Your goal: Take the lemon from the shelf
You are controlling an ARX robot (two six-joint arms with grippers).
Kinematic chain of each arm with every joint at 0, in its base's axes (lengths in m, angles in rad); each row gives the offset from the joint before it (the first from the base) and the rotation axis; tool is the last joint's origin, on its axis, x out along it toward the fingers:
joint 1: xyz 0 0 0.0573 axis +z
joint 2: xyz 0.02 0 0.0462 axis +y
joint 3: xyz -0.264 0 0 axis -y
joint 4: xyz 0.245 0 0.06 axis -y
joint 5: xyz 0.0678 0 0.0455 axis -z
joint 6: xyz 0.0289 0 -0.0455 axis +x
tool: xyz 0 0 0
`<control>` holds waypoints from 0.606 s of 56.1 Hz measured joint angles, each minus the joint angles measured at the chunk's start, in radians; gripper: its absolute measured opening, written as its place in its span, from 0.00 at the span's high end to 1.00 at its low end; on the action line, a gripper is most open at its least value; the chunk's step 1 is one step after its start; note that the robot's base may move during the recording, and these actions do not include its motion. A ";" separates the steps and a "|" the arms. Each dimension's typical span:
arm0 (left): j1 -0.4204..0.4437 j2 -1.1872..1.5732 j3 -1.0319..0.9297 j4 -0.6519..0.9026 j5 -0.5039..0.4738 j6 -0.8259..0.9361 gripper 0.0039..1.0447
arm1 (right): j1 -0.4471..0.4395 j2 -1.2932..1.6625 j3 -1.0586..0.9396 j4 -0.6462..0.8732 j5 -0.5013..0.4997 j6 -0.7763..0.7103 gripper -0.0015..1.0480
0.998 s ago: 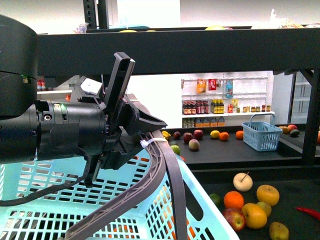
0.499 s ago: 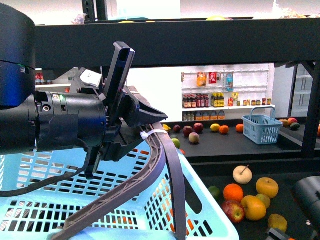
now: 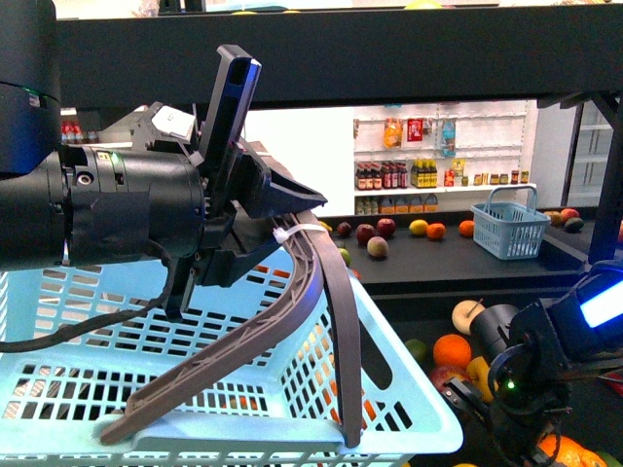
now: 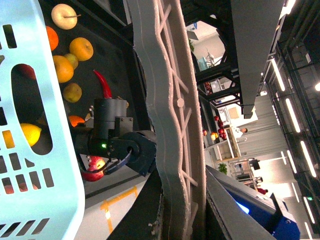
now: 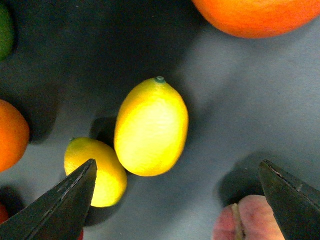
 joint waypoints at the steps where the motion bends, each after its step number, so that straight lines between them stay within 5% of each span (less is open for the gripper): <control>1: 0.000 0.000 0.000 0.000 0.000 0.000 0.88 | 0.001 0.006 0.011 -0.005 0.001 0.002 0.07; 34: 0.000 0.000 0.000 0.000 -0.001 0.000 0.88 | 0.021 0.311 0.439 -0.167 0.035 0.024 0.07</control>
